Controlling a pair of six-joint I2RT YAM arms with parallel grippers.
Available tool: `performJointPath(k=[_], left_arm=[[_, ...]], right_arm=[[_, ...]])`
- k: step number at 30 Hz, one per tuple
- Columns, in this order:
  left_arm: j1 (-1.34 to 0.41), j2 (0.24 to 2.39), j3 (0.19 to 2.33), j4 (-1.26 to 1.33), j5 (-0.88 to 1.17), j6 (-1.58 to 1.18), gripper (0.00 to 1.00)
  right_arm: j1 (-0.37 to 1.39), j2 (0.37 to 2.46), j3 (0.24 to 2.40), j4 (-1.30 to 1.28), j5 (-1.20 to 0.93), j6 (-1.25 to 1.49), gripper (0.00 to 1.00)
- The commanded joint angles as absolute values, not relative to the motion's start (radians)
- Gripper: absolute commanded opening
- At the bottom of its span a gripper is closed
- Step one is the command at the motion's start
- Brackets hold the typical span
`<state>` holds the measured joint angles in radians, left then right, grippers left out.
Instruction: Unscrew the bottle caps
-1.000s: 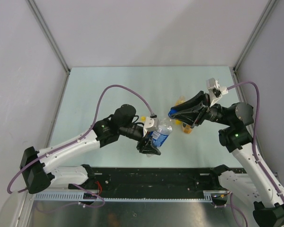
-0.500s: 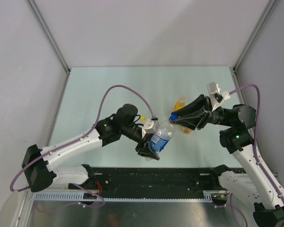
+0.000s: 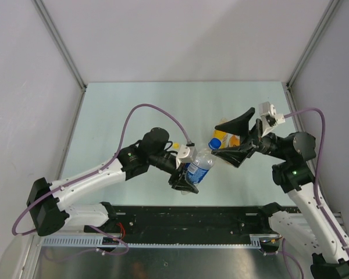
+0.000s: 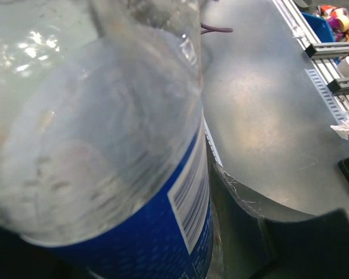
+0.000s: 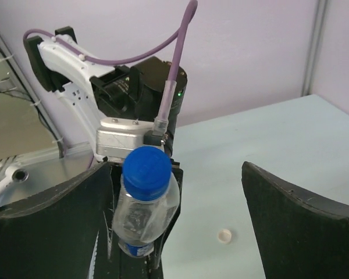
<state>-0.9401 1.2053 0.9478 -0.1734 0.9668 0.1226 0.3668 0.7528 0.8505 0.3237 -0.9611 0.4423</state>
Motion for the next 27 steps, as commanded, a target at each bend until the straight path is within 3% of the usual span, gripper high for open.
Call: performJointPath(k=[1, 13, 27], left_arm=[[-0.945, 1.192, 0.942, -0.128, 0.908, 0.125, 0.37], [-0.947, 1.203, 0.924, -0.130, 0.570, 0.098, 0.36], [-0.976, 1.210, 0.901, -0.141, -0.191, -0.050, 0.33]], right_arm=[[0.361, 0.673, 0.859, 0.331, -0.873, 0.432, 0.99], [0.360, 0.638, 0.867, 0.267, -0.598, 0.481, 0.99], [0.426, 0.815, 0.963, 0.049, -0.288, 0.553, 0.99]])
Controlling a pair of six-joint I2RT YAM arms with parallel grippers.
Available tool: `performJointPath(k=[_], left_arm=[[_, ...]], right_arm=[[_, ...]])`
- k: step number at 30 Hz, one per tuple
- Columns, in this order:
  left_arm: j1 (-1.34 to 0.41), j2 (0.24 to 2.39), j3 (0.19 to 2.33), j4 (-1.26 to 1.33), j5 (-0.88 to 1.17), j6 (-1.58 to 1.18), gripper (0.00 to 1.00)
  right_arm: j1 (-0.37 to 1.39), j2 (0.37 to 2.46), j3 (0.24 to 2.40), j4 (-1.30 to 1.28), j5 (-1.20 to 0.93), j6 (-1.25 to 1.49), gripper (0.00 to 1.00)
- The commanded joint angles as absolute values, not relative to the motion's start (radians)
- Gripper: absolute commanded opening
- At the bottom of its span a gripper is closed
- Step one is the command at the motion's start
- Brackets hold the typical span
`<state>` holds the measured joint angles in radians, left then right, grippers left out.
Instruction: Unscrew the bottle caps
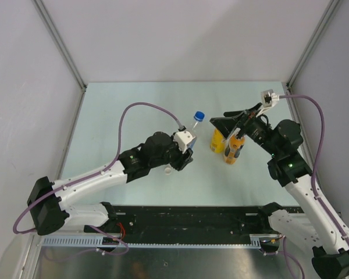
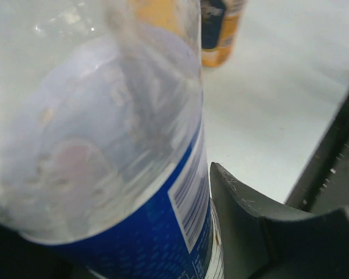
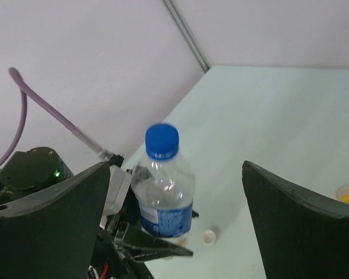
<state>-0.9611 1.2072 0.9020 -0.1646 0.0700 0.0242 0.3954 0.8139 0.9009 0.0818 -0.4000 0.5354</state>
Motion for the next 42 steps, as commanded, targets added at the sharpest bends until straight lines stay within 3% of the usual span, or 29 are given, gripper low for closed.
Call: performJointPath(k=[1, 12, 18, 23, 30, 37, 42], left_arm=[[-0.984, 1.212, 0.902, -0.143, -0.231, -0.060, 0.32], [-1.132, 1.354, 0.997, -0.195, -0.702, -0.079, 0.30], [-1.190, 1.420, 1.056, -0.224, -0.870, -0.074, 0.24], [-1.214, 1.447, 1.091, -0.243, -0.914, -0.046, 0.23], [-1.239, 1.511, 1.157, -0.315, -0.978, -0.031, 0.23], [-1.248, 1.540, 1.182, -0.342, -0.979, -0.025, 0.23], [-1.256, 1.550, 1.188, -0.353, -0.974, -0.009, 0.23]], right_arm=[[0.433, 0.820, 0.966, 0.048, -0.278, 0.553, 0.99], [0.487, 0.869, 0.976, 0.061, -0.214, 0.577, 0.97], [0.502, 0.924, 0.976, 0.050, -0.172, 0.606, 0.87], [0.503, 0.967, 0.975, 0.068, -0.199, 0.628, 0.72], [0.518, 0.989, 0.976, 0.098, -0.216, 0.653, 0.64], [0.523, 0.997, 0.974, 0.095, -0.195, 0.654, 0.47], [0.523, 0.997, 0.975, 0.087, -0.179, 0.663, 0.45]])
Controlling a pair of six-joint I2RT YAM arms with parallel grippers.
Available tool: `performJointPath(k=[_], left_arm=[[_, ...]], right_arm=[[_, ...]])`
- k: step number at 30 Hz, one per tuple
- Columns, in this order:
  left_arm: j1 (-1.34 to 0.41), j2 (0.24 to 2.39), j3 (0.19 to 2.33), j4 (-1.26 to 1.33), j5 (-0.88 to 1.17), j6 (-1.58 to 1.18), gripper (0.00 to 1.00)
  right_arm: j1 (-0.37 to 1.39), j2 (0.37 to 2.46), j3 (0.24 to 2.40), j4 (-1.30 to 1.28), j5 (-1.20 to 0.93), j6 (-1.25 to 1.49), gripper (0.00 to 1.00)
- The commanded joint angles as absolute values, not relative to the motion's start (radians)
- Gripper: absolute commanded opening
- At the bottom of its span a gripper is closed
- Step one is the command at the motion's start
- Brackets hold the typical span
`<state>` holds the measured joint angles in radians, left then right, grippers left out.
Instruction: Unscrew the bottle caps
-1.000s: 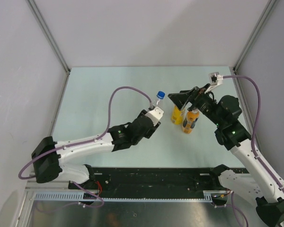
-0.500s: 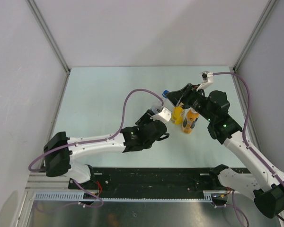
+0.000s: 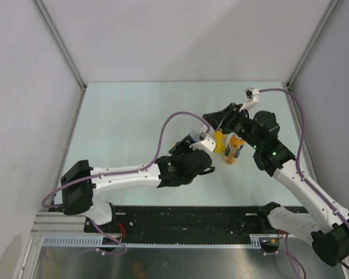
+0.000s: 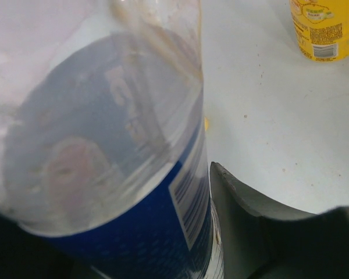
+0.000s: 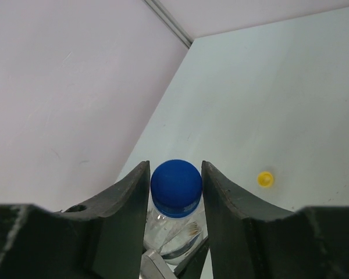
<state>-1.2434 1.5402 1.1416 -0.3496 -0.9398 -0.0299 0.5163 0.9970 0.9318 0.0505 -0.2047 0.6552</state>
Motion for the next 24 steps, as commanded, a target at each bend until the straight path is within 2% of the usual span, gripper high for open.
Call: performJointPath(k=[1, 6, 8, 10, 14, 15, 18, 24], left_arm=[[-1.257, 1.552, 1.188, -0.354, -0.974, -0.009, 0.23], [-1.260, 1.557, 1.191, -0.361, -0.972, -0.013, 0.24], [-1.259, 1.559, 1.191, -0.362, -0.977, -0.014, 0.24], [-1.259, 1.559, 1.189, -0.362, -0.981, -0.013, 0.24], [-1.259, 1.556, 1.187, -0.366, -0.981, -0.012, 0.24], [-1.259, 1.556, 1.186, -0.365, -0.980, -0.012, 0.24], [-1.259, 1.552, 1.181, -0.366, -0.956, -0.007, 0.24], [-1.248, 1.512, 1.165, -0.362, -0.834, -0.009, 0.23]], right_arm=[[0.522, 0.999, 0.975, 0.088, -0.177, 0.665, 0.46], [0.523, 1.004, 0.976, 0.101, -0.196, 0.676, 0.57], [0.523, 1.006, 0.976, 0.106, -0.206, 0.676, 0.59], [0.523, 1.007, 0.975, 0.110, -0.216, 0.679, 0.52], [0.523, 1.003, 0.975, 0.097, -0.205, 0.680, 0.11], [0.523, 0.999, 0.974, 0.091, -0.199, 0.678, 0.05], [0.524, 0.991, 0.975, 0.082, -0.194, 0.662, 0.01], [0.522, 0.949, 0.948, 0.117, -0.224, 0.598, 0.00]])
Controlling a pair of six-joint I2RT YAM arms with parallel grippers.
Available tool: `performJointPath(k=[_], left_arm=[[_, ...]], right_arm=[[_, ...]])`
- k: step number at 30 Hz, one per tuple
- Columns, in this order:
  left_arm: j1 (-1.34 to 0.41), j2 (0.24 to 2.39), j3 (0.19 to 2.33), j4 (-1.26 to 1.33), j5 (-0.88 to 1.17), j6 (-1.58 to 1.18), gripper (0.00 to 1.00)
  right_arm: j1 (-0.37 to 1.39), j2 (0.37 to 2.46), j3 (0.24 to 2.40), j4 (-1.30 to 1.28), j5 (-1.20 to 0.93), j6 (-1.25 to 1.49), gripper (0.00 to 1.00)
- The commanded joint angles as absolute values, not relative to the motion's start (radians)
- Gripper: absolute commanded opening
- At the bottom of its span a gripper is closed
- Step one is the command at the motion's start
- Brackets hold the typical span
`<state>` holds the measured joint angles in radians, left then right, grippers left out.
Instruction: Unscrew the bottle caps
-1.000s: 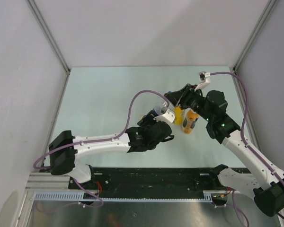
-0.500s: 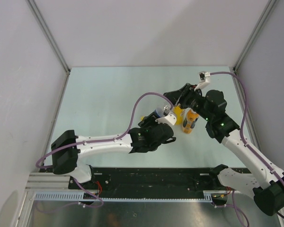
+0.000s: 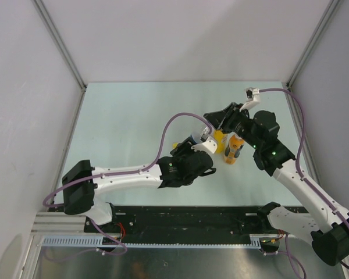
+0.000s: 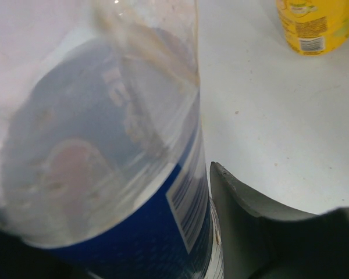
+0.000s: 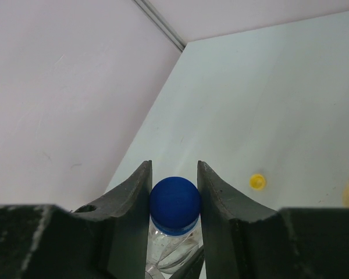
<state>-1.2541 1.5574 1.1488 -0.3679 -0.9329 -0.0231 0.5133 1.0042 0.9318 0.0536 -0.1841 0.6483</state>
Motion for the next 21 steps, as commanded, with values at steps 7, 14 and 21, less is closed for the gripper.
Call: performJointPath(k=[7, 14, 21], left_arm=[[-1.192, 1.411, 1.147, -0.349, -0.476, 0.045, 0.23], [-1.183, 1.293, 1.107, -0.319, -0.017, 0.174, 0.25], [-1.174, 1.197, 1.047, -0.283, 0.385, 0.252, 0.28]], right_arm=[[0.514, 0.893, 0.924, 0.167, -0.371, 0.485, 0.00], [0.444, 0.868, 0.919, 0.206, -0.614, 0.414, 0.00], [0.363, 0.850, 0.909, 0.283, -0.834, 0.436, 0.00]])
